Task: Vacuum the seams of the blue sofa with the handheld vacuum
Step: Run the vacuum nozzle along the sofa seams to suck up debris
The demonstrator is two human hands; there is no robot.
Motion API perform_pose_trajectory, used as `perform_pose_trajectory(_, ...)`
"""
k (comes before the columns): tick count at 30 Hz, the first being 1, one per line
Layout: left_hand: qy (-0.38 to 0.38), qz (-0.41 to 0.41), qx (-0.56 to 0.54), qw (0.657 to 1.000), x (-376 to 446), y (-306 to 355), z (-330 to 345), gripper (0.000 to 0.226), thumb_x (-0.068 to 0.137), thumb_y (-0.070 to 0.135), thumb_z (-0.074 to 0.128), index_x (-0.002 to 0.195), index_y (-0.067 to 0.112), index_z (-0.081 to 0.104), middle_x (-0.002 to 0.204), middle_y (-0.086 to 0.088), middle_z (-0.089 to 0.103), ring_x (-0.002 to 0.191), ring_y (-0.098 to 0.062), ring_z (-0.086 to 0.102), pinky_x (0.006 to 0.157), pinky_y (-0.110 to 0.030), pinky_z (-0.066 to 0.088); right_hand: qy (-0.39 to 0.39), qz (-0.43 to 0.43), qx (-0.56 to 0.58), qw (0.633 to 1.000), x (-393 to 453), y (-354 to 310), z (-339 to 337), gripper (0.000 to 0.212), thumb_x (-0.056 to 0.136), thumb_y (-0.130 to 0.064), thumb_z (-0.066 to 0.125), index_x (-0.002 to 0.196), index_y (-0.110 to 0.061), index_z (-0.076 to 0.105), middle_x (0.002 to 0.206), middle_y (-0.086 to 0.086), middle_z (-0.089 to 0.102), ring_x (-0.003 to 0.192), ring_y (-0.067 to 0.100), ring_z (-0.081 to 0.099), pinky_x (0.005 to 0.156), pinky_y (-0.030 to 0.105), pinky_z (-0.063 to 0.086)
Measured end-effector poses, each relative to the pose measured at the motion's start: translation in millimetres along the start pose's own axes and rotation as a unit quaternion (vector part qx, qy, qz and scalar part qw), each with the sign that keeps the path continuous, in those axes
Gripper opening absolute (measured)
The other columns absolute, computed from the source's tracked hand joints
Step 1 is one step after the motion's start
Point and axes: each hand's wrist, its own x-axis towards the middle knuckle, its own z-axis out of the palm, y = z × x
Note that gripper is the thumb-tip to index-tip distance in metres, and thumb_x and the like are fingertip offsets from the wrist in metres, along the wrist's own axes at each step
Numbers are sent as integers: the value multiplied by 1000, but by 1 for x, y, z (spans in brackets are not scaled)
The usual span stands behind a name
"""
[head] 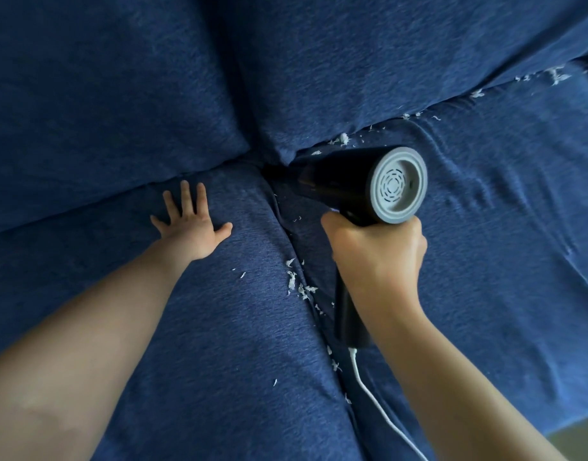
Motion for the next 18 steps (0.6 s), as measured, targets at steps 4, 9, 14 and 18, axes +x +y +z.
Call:
perform_pose_trajectory(4, -6, 0, -4, 1000, -1, 1, -2, 97, 90, 68, 36, 149, 24, -27, 154, -2, -36, 144, -36, -23, 113, -67, 5, -13, -10, 12, 1000, -4, -5, 0, 20, 71, -27, 76, 68, -12, 63, 64, 2, 68, 69, 25, 67, 64, 32, 55)
perform_pose_trajectory(9, 1, 14, -7, 1000, -4, -1, 3, 91, 92, 68, 30, 149, 24, -26, 154, -2, -35, 144, -35, -24, 113, -67, 3, -13, 3, -12, 1000, 3, -8, 10, 25, 72, -34, 76, 68, -17, 59, 71, -1, 64, 71, 22, 61, 68, 34, 52)
perform_pose_trajectory(14, 16, 22, -16, 1000, -10, -3, 11, 83, 94, 65, 23, 150, 25, -23, 155, -1, -35, 144, -33, -25, 113, -67, 1, 12, 10, -15, 1000, -5, 3, -4, 31, 64, -40, 71, 79, -13, 68, 77, 5, 72, 79, 27, 68, 73, 36, 57)
perform_pose_trajectory(18, 42, 48, -13, 998, -18, -7, 21, 81, 95, 64, 22, 151, 25, -20, 157, -3, -31, 145, -34, -22, 114, -66, 1, -3, -6, -2, 1000, -11, 1, -7, 19, 71, -30, 75, 70, -14, 64, 68, 2, 68, 69, 22, 63, 64, 32, 52)
